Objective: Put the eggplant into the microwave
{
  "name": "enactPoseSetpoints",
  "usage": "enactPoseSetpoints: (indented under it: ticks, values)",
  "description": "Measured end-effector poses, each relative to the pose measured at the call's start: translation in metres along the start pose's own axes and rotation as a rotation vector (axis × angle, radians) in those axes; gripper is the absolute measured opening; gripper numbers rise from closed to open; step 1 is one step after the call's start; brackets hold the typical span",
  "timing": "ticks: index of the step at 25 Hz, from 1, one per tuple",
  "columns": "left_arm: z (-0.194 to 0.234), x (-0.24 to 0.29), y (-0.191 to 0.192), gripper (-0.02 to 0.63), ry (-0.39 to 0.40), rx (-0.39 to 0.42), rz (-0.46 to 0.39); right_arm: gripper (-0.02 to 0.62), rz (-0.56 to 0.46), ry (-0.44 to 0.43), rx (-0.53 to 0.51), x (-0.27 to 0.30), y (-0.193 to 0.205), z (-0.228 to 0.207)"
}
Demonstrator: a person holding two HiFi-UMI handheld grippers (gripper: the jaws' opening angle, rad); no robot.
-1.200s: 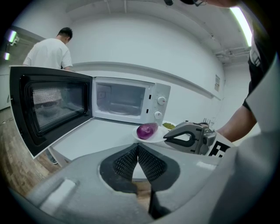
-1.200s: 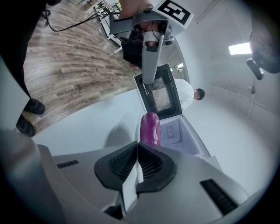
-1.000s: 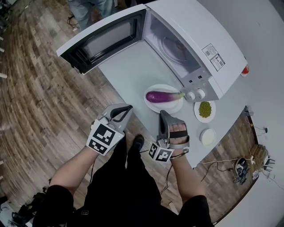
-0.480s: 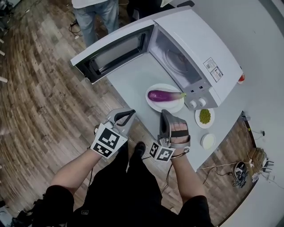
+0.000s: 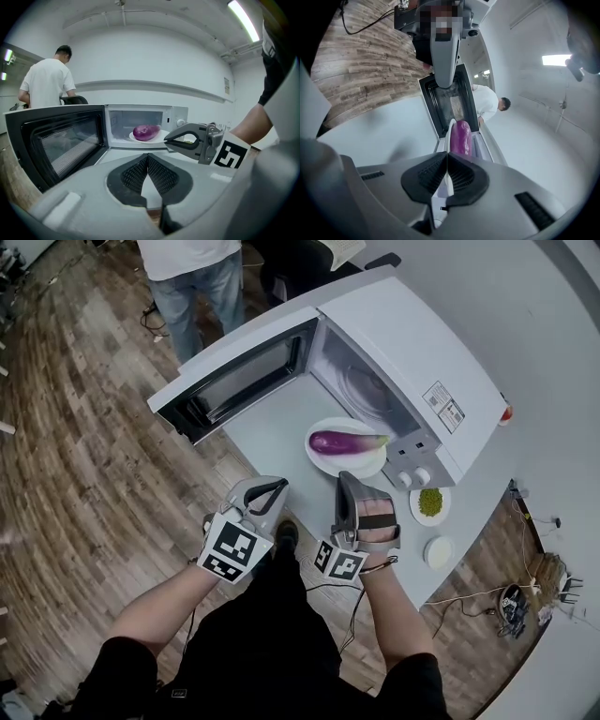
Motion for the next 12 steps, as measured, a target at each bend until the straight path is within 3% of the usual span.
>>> enactPoseSetpoints:
  ticks: [12]
  values:
    - [0.055,0.057,-0.034,0.008,-0.036,0.033,-0.01,0.021,0.023,0.013,0.033,0.073,0.032,0.012]
Point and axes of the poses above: the fingertips, and each gripper's own axes: x forward along the fingers, z to its left, y out of its underside, the point moved 10 cm from there along -x, backward along the fingers, and after that the axes turned 15 degrees about y, right-handed, at the moved point
